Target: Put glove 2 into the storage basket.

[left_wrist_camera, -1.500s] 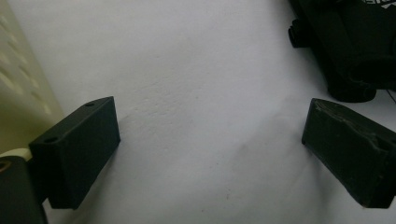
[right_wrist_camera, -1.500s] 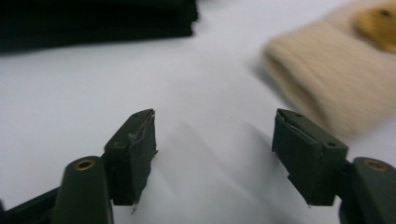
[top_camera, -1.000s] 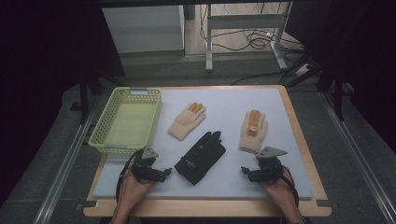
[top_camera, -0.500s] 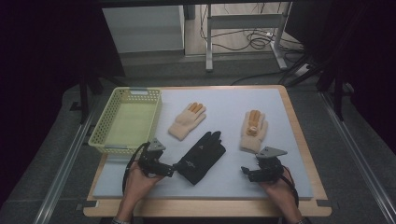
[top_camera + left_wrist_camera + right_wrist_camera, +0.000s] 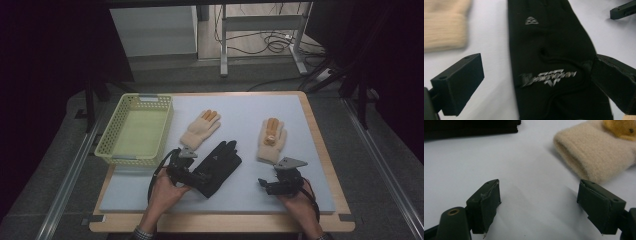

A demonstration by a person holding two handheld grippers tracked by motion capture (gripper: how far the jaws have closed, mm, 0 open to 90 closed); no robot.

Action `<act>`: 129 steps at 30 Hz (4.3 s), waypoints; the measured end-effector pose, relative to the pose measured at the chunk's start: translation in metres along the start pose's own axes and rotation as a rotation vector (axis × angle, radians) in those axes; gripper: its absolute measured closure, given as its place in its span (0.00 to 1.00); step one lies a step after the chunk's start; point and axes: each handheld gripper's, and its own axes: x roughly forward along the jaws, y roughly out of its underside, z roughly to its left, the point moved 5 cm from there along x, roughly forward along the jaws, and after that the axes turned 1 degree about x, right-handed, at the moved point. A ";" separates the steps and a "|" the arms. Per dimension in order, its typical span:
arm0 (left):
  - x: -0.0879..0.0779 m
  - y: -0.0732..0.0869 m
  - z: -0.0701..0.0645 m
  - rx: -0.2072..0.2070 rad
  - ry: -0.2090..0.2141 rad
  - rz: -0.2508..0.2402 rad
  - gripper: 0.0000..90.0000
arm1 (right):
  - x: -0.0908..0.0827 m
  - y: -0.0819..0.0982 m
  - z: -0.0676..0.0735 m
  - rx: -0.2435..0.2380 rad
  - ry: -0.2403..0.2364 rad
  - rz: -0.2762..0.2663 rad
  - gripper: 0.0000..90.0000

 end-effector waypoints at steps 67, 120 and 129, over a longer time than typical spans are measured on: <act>-0.009 -0.045 0.038 0.030 -0.080 0.087 0.69 | 0.000 0.000 0.000 0.002 -0.001 0.001 0.20; -0.119 0.005 0.221 -0.351 -0.447 0.088 0.66 | 0.000 0.000 0.000 -0.001 -0.001 -0.004 0.20; -0.111 0.031 0.245 -0.411 -0.465 0.197 0.65 | 0.000 0.000 0.000 -0.001 -0.001 -0.004 0.20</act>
